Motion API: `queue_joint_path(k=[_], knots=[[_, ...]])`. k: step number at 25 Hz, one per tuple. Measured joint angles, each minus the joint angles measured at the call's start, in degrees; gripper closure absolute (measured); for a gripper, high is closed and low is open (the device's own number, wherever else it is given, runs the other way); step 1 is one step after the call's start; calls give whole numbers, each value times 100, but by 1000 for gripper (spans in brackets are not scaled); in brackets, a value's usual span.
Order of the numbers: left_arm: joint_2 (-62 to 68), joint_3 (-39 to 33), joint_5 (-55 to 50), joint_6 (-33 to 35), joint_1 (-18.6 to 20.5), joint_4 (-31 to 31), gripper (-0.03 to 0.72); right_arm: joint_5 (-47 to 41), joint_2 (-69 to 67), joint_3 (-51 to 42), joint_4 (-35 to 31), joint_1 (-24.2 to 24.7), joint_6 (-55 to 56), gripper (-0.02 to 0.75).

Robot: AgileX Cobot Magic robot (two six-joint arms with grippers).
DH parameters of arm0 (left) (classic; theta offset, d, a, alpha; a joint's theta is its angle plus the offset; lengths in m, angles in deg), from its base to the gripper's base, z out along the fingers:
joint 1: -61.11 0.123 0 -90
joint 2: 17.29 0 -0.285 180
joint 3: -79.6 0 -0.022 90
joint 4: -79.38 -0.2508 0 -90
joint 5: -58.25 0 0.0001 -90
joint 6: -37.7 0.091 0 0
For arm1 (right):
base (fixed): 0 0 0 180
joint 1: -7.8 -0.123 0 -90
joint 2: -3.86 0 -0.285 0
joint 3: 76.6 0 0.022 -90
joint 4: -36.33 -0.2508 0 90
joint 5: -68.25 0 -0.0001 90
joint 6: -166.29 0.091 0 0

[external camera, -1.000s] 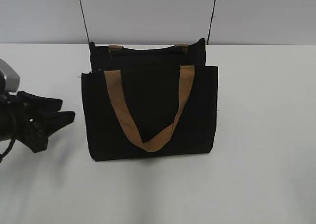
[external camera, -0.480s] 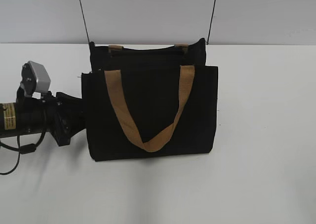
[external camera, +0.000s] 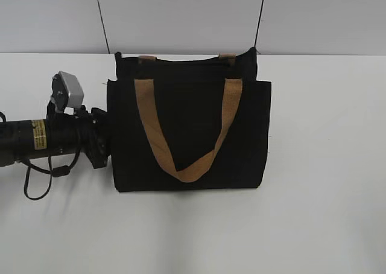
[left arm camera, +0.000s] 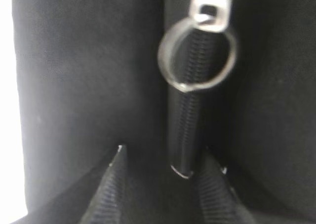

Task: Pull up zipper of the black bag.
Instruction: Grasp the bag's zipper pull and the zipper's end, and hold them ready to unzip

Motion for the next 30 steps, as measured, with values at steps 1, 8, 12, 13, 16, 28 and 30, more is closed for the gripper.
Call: queue_joint_path(k=[1, 8, 12, 13, 16, 28, 30], knots=[[2, 12, 7, -7, -26, 67, 423, 0, 0, 0, -2, 0, 0, 161], [-286, 12, 100, -190, -46, -87, 662, 0, 0, 0, -14, 0, 0, 161], [-766, -30, -236, -443, 56, -202, 662, 0, 0, 0, -14, 0, 0, 161], [-919, -80, -369, -470, 113, -202, 662, 0, 0, 0, -14, 0, 0, 161], [-1360, -277, -775, -496, 267, -205, 662, 0, 0, 0, -32, 0, 0, 161], [-3284, -572, -2154, -612, 295, -130, 664, 451, 0, 98, -774, 0, 39, 161], [-3442, -572, -2238, -834, 295, -231, 664, 551, -139, 153, -856, 0, -28, 161]])
